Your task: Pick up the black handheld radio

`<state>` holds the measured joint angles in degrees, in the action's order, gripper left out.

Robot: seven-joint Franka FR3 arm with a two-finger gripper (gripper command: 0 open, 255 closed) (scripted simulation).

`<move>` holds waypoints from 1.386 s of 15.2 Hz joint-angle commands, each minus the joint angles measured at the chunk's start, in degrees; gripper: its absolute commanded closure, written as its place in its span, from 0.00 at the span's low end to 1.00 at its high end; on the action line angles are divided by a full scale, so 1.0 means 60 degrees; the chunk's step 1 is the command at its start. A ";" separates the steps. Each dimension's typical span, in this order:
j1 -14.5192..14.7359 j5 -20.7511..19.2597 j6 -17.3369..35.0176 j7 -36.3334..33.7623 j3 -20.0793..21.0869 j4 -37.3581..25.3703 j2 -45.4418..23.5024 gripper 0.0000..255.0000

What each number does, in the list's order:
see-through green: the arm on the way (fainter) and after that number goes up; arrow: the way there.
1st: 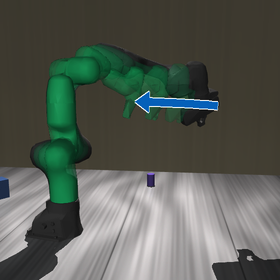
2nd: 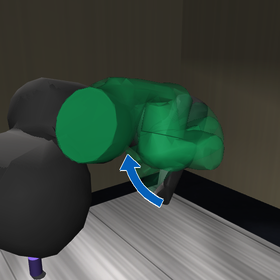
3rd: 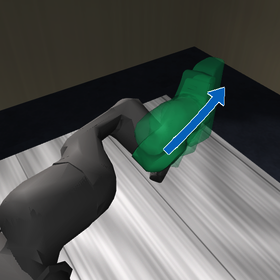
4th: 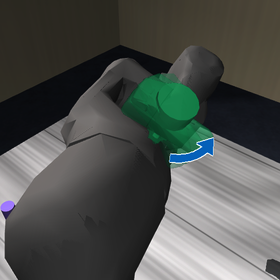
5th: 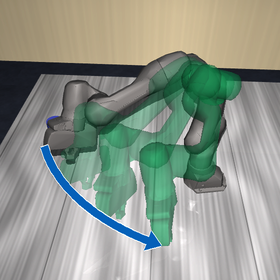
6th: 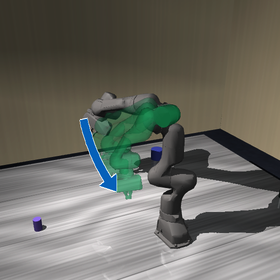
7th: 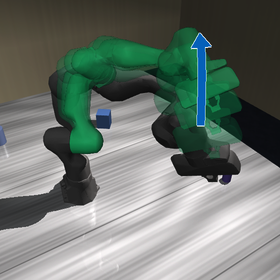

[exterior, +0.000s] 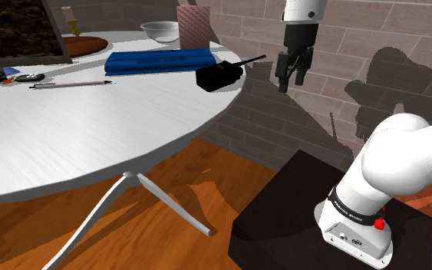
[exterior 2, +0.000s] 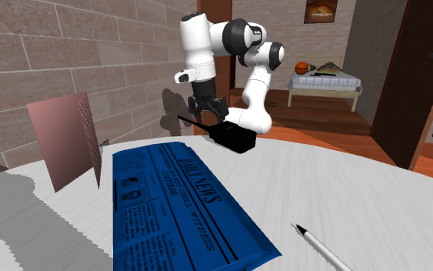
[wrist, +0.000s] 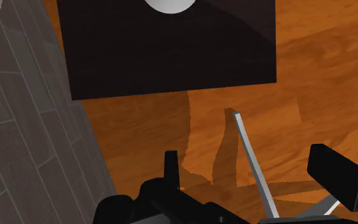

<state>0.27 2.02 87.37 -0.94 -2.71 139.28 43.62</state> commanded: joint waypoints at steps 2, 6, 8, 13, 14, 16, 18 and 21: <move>0.0244 -0.0170 0.0055 0.0727 -0.0125 -0.0348 -0.0361 0.00; 0.1263 -0.0698 0.0199 0.3558 -0.0529 -0.1743 -0.1654 0.00; 0.1752 -0.0872 0.0234 0.4949 -0.0654 -0.2421 -0.2208 0.00; 0.2884 -0.1116 0.0251 0.8357 -0.0774 -0.3964 -0.3294 0.00; 0.3097 -0.1141 0.0245 0.9026 -0.0771 -0.4237 -0.3458 0.00; 0.3511 -0.1171 0.0228 1.0351 -0.0741 -0.4738 -0.3726 0.00; 0.3630 -0.1181 0.0349 1.0730 -0.0732 -0.4712 -0.3757 0.00; 0.3622 -0.1194 0.0731 1.0706 -0.0739 -0.4242 -0.3669 0.00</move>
<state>21.96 -5.10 91.15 63.05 -7.11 113.07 21.39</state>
